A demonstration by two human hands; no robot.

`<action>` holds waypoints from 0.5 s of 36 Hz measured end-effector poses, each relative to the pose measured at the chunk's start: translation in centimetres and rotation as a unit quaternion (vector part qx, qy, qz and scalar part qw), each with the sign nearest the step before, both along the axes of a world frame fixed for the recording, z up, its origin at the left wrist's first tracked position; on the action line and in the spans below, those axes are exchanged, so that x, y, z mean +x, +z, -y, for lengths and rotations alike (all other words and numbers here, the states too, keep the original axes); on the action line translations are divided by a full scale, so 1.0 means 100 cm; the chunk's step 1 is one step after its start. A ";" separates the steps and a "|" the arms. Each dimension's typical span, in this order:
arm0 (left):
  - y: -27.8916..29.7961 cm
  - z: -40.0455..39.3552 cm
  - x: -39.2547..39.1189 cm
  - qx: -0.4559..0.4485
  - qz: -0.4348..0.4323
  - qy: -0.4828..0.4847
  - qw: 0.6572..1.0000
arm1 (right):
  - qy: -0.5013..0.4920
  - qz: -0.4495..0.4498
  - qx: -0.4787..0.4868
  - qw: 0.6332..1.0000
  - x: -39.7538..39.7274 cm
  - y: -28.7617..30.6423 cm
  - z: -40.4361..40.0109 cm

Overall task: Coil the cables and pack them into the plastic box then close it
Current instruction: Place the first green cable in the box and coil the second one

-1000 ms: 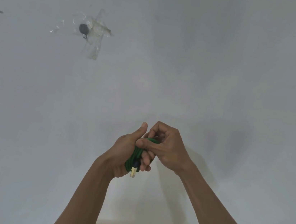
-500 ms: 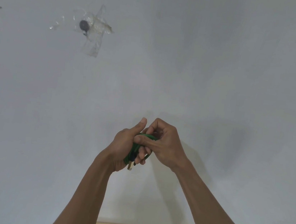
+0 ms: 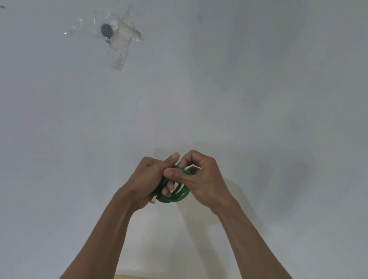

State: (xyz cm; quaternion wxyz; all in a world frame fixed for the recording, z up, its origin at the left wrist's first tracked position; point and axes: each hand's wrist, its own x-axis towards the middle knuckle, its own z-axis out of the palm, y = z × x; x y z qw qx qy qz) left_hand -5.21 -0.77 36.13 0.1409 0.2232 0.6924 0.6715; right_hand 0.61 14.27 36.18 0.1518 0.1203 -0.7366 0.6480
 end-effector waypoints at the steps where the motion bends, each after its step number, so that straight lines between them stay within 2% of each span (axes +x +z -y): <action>1: 0.000 0.001 0.001 -0.009 -0.003 0.003 1.000 | -0.008 0.003 0.003 1.000 -0.001 -0.002 0.000; 6: -0.010 -0.007 0.009 -0.016 -0.045 0.069 0.996 | -0.082 0.020 0.032 0.996 -0.002 -0.006 -0.002; 12: -0.018 -0.007 0.007 0.025 -0.044 0.206 0.977 | -0.033 0.035 0.010 0.999 0.006 -0.005 -0.005; 16: -0.017 0.000 0.000 0.022 -0.038 0.253 0.967 | -0.119 0.017 0.090 0.989 0.014 -0.005 -0.010; 18: -0.017 0.000 -0.001 0.017 -0.047 0.274 0.960 | -0.117 0.028 0.105 0.987 0.018 -0.005 -0.009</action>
